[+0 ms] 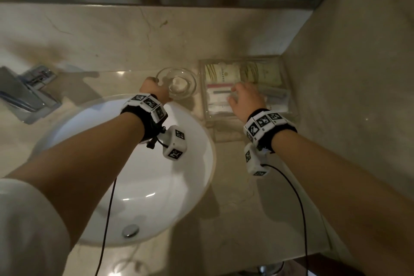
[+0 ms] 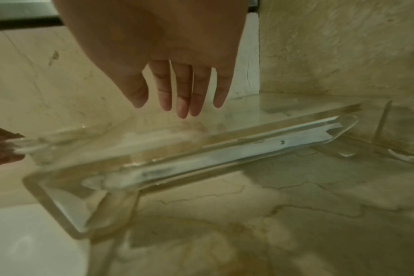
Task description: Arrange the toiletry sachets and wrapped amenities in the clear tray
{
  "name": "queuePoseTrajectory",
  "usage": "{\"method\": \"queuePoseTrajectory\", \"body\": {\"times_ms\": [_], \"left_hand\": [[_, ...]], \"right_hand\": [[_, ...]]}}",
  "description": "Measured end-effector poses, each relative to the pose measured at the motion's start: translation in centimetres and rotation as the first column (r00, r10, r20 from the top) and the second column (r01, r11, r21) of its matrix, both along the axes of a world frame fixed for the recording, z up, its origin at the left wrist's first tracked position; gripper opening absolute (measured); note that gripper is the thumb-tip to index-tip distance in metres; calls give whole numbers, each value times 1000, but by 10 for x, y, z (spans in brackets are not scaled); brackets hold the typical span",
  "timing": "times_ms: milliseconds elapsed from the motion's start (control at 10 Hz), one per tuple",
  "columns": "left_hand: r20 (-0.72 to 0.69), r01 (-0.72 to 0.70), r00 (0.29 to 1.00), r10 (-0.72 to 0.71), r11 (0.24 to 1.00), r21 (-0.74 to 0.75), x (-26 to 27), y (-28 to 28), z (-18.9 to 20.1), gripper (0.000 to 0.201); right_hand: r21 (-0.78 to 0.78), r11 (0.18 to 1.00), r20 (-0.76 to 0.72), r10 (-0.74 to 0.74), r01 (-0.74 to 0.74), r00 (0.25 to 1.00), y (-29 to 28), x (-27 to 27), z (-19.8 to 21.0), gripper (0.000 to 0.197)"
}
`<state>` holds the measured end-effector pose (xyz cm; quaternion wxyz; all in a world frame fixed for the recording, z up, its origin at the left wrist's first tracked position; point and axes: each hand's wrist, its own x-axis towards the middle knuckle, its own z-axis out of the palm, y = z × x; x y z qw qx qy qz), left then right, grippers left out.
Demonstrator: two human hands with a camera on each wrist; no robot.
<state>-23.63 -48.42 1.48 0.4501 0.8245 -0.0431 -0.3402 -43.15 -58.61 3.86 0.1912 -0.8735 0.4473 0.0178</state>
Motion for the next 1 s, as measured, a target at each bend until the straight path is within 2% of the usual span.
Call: {"method": "queuePoseTrajectory", "body": {"times_ms": [200,400,700,900,1000], "left_hand": [[39,29,999,-24,988,-152,-10,-6,34,44],[25,162,987,-160,972,-172,-44,-34,46,44],[-63,253,963,-262,959,-126,-96,-81,23,55],[-45,306,949,-312,945,-112,-105,-104,9,65],[18,331,944,-331,938,-101,-99,-108,1,58]], "right_hand": [[76,991,99,-116,109,988,9,9,16,27],[156,973,82,-181,167,980,3,-14,26,33],[115,961,-2,-253,251,968,-17,-92,21,31],[161,954,35,-263,254,964,-21,-117,14,38],[150,950,54,-283,272,958,-25,-120,14,39]]}}
